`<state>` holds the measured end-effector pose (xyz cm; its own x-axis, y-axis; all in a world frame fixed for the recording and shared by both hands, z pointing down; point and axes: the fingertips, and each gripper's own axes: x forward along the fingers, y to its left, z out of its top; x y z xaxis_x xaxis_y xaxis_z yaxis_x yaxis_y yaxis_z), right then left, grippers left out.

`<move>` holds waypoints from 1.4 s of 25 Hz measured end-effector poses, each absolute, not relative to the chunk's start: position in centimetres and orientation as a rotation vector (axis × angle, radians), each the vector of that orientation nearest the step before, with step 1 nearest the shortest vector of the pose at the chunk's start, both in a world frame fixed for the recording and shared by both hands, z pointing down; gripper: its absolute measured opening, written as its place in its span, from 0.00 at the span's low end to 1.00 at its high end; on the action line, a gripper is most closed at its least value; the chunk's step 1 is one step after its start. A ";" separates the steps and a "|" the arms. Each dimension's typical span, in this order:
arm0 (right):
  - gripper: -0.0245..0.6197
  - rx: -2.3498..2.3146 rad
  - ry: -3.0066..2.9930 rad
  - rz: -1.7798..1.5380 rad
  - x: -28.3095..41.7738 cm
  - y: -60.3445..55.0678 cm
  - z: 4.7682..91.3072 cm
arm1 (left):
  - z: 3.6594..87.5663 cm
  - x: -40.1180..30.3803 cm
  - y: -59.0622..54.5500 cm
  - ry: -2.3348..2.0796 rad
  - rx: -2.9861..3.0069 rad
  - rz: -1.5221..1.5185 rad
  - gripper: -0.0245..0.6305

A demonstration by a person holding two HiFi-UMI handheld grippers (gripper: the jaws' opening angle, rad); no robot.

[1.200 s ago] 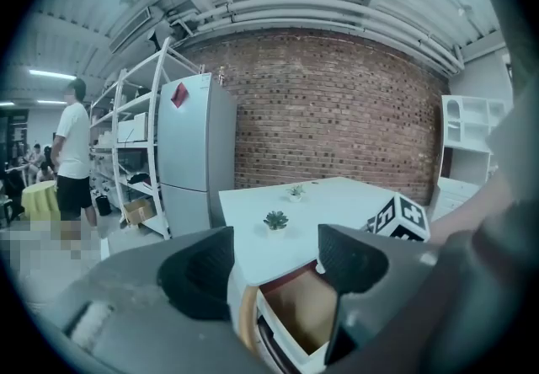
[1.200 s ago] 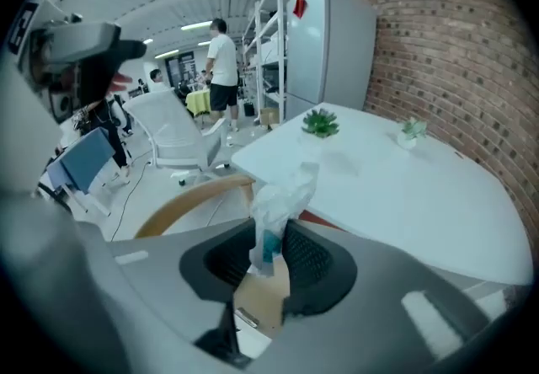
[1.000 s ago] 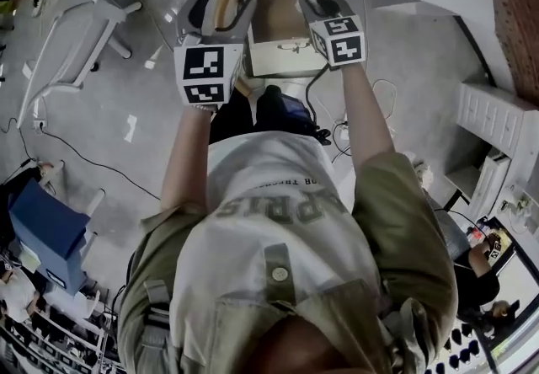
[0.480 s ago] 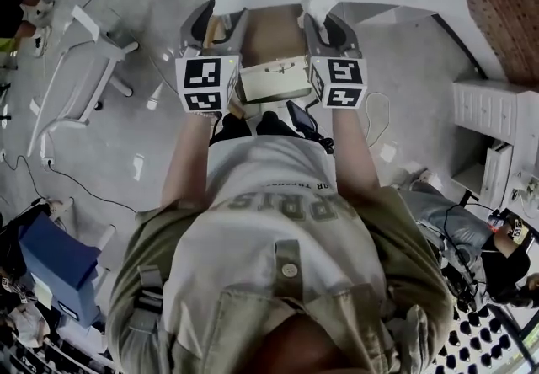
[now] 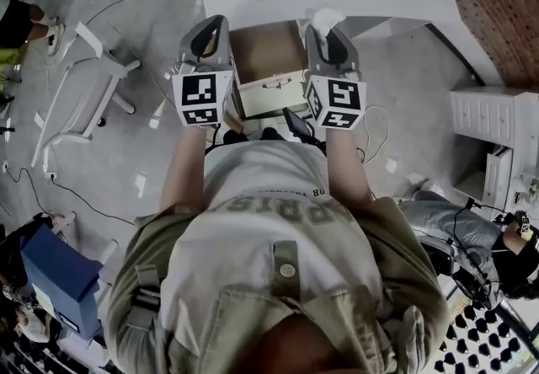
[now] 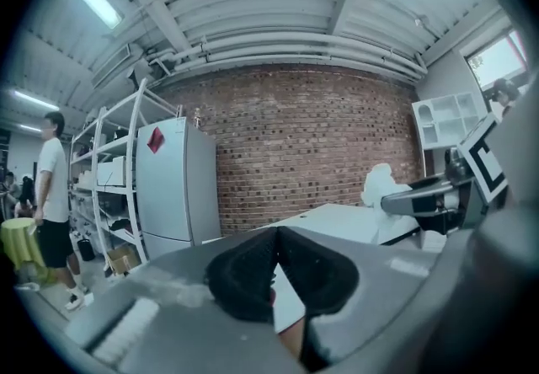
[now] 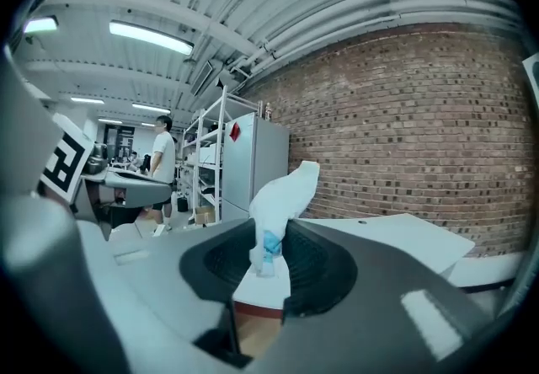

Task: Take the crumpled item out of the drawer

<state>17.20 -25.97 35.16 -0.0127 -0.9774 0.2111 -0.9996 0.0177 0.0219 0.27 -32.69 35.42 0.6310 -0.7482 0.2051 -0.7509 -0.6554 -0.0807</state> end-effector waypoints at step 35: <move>0.14 2.158 -2.090 -0.039 17.4 -24.8 30.0 | 32.7 -0.9 -33.0 -1.356 2.844 0.280 0.05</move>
